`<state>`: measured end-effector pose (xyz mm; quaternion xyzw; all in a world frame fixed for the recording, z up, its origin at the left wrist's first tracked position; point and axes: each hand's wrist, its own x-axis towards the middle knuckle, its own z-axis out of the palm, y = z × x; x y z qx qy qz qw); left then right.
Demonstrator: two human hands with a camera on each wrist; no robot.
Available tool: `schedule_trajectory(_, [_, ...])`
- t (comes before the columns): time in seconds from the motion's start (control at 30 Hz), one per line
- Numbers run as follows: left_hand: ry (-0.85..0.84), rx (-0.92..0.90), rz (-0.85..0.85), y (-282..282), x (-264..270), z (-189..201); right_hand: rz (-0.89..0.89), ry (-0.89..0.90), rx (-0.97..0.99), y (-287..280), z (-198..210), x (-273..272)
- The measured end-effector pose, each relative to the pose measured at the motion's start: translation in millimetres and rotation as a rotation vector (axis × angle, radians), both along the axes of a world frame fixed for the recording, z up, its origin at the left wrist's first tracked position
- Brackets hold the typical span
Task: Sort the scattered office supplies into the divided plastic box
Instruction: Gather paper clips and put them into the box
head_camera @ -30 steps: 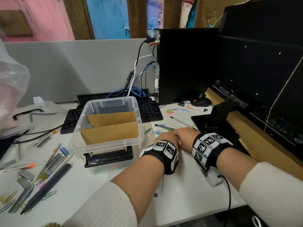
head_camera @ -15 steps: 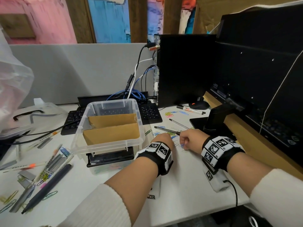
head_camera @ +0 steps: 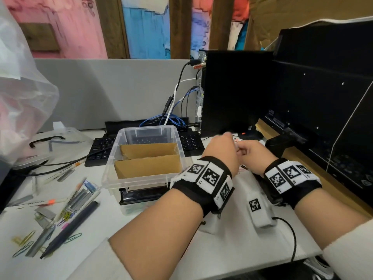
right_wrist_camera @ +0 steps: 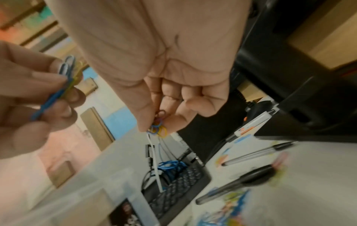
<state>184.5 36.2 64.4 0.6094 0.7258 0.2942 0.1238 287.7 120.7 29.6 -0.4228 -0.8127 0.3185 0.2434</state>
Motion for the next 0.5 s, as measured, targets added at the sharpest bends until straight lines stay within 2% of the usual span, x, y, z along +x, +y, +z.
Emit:
schedule_trajectory(0.1, [0.016,0.104,-0.03,-16.8,-19.2,23.1,0.056,0.176,-0.062,-14.8,15.3,-15.2])
schedule_trajectory(0.2, [0.034,0.075,-0.015,-33.8,-50.4,34.3,0.119,0.238,-0.062,-27.8,24.0,-34.9])
schedule_trajectory(0.37, [0.204,-0.087,0.077,-63.1,-101.4,42.8,0.243,0.148,-0.04,-48.2,32.9,-71.6])
schedule_trajectory(0.5, [0.335,-0.263,0.1,-78.4,-128.1,35.1,0.309,0.037,-0.001,-63.1,32.1,-98.5])
